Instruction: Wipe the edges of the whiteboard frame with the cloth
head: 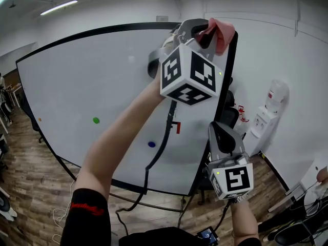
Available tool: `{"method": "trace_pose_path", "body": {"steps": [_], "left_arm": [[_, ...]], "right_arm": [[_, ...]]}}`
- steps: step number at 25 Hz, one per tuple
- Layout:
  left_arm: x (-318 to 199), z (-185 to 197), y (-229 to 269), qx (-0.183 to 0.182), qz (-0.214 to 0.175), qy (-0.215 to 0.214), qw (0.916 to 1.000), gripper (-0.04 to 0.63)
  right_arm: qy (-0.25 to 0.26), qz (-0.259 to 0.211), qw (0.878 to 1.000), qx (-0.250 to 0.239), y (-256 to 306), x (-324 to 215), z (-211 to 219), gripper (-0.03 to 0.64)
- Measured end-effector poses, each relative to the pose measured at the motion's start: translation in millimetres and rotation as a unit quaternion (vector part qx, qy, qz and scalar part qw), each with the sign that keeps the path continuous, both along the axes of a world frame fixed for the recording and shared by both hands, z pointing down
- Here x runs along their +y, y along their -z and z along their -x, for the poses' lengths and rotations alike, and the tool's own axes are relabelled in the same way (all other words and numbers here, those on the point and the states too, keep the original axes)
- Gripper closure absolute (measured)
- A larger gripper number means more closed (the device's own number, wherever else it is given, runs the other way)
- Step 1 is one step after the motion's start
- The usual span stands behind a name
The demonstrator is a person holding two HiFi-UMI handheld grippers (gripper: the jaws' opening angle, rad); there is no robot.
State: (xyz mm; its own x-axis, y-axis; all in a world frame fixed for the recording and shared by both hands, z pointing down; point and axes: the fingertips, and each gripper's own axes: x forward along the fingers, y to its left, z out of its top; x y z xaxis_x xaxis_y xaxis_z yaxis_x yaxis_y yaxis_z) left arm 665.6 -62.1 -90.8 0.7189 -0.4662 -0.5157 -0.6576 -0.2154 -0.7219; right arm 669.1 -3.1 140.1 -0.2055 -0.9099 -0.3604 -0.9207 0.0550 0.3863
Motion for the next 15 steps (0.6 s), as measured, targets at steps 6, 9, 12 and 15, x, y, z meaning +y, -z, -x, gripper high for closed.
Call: {"method": "trace_pose_path", "body": {"steps": [6,9,12,15], "left_arm": [[-8,20,0,0.0,-0.013,0.028,0.9995,0.572],[-12,28,1,0.004,-0.011,0.037,0.9992,0.572],[-16,32,1,0.007,-0.012,0.046,0.9988,0.572],[-20,36,0,0.01,-0.016,0.06,0.998,0.572]], "right_arm": [[0.009,0.002,1.0,0.006,-2,-3,20,0.615],[0.012,-0.001,1.0,0.01,0,-2,24,0.615],[0.014,-0.002,1.0,0.01,0,-2,23,0.615],[0.019,0.001,1.0,0.011,-2,-3,24,0.615]]}}
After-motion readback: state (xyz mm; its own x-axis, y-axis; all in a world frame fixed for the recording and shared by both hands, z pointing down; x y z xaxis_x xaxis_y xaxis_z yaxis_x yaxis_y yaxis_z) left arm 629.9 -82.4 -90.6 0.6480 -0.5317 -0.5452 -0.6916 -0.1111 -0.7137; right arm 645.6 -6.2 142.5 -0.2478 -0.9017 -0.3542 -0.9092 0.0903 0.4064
